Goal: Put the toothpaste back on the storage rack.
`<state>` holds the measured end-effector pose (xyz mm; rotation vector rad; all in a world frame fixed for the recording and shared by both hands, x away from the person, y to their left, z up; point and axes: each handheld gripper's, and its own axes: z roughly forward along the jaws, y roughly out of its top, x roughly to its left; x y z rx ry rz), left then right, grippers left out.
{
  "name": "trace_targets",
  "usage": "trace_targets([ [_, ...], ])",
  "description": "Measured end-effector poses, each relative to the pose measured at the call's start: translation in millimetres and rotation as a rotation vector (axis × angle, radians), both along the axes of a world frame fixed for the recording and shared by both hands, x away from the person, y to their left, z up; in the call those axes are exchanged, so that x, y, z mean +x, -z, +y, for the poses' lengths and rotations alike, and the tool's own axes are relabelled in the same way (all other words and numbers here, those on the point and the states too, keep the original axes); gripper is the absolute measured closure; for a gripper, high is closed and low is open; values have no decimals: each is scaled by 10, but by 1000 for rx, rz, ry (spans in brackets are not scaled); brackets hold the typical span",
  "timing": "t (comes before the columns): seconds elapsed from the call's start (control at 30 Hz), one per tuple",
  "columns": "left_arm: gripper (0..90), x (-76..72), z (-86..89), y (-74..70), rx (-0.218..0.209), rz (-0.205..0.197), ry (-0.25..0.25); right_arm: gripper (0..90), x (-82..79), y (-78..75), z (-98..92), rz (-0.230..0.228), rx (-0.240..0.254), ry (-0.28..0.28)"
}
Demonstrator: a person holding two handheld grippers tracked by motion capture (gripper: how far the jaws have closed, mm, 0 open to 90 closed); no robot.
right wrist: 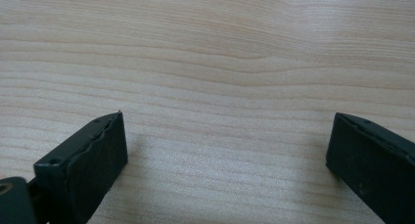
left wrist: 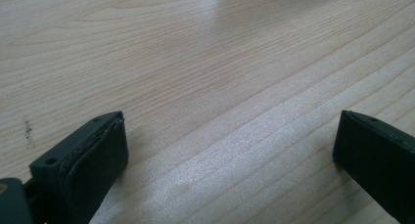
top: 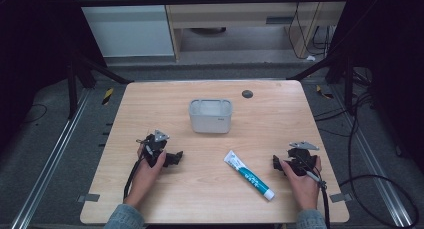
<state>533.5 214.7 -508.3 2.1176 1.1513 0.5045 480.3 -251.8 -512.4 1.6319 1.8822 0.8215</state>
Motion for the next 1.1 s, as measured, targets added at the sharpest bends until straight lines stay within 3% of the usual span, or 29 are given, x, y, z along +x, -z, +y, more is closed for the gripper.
trace_targets([
  [0.07, 0, 0, 0, 0, 0, 0, 0, 41, -8, -1, -1, -3, 2, -1],
  [0.13, 0, 0, 0, 0, 0, 0, 0, 142, -43, -34, 0, -5, -1, -25],
  [0.17, 0, 0, 0, 0, 0, 0, 0, 142, -43, -34, 0, -5, -1, -25],
  [0.3, 0, -1, -1, 0, -1, 0, -1, 192, -144, -193, 70, -58, -17, -64],
  [0.33, 0, -1, -1, 0, -1, 0, -1, 234, -230, -309, 143, -91, -10, -94],
  [0.4, 0, -1, -1, 0, -1, 0, -1, 242, -263, -349, 177, -105, -12, -111],
  [0.47, 0, -1, -1, 0, 0, 0, -1, 263, -401, -481, 374, -113, -59, -198],
  [0.5, 0, -1, -1, 0, 0, 0, -1, 263, -401, -481, 374, -113, -59, -198],
  [0.53, 0, -1, -3, 1, -3, -1, -3, 266, -472, -526, 478, -104, -64, -246],
  [0.57, 0, -1, -3, 1, -3, -1, -3, 266, -472, -526, 478, -104, -64, -246],
  [0.67, 0, 0, -1, 0, -1, 0, -1, 263, -569, -592, 666, -64, -87, -321],
  [0.73, 0, 1, -2, 0, -1, 0, -1, 281, -604, -642, 865, -18, -126, -399],
  [0.77, 0, 1, -2, 0, -1, 0, -1, 281, -604, -642, 865, -18, -126, -399],
  [0.87, 0, 1, -3, 1, -3, 0, -3, 313, -603, -673, 1060, 12, -179, -467],
  [1.1, 0, 1, -4, 1, -3, -1, -3, 328, -558, -634, 1246, 74, -214, -504],
])
